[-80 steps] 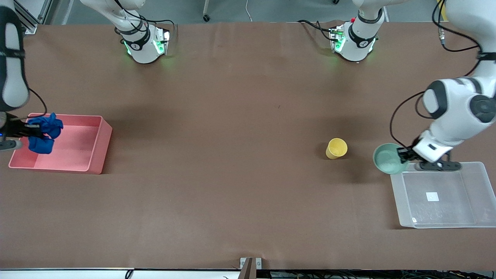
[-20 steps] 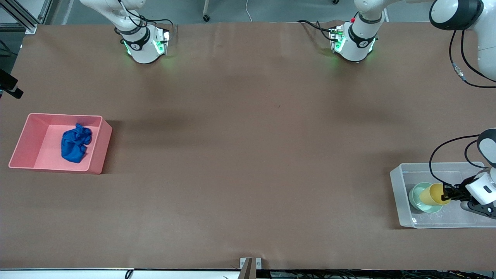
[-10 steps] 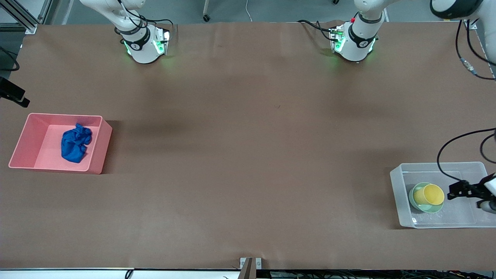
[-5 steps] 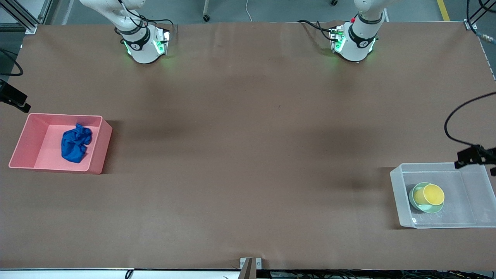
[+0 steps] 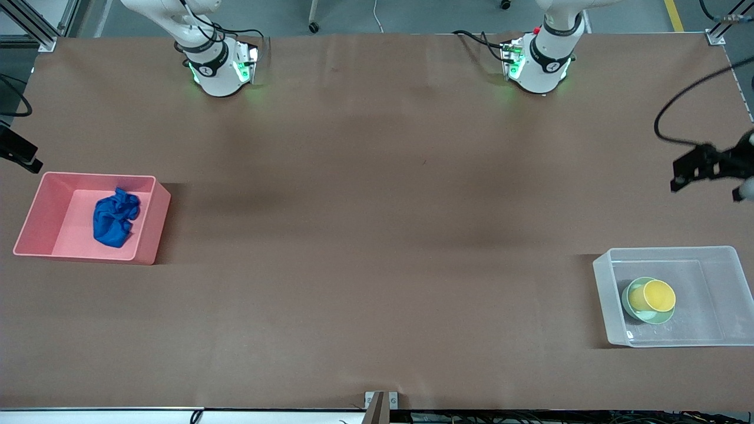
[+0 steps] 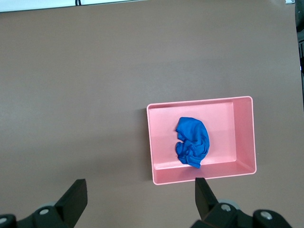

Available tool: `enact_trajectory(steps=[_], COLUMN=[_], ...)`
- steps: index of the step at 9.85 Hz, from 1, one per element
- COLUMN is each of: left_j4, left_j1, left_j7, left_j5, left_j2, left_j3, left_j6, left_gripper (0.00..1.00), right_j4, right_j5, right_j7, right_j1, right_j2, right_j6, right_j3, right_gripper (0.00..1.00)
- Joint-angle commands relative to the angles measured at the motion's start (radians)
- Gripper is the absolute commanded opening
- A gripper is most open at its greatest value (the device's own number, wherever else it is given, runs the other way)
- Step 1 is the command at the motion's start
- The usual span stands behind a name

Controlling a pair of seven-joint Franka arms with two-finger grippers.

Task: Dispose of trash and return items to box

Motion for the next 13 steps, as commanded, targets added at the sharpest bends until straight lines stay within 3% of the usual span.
enact_trajectory(steps=[1,5,12,13], left_j4=[-0.071,-0.201,-0.200,-0.200], left_j1=[-0.109,-0.117,-0.100,-0.100], left_j7=[-0.024,-0.124,-0.142,-0.142], left_j5=[-0.023,-0.023,-0.021,-0.021], left_j2=[-0.072,-0.171,-0.143,-0.143], left_j3=[0.110,0.115,0.118,0.118], left_j6=[-0.052,-0.059,-0.042,-0.036], left_gripper=[1.00,1.00,1.00,1.00], right_j4=[0.023,0.022,0.023,0.031], right_j5=[-0.011,-0.008,0.006,0.082], right_j7=[0.019,0.019,0.053,0.062], right_j1=[-0.006,-0.019,-0.009,-0.014], right_j2=[-0.002,0.000,0.024,0.020], right_j6=[-0.005,-0.022,-0.049,-0.075], right_j3=[0.003,0.001,0.006,0.000], right_gripper=[1.00,1.00,1.00,1.00])
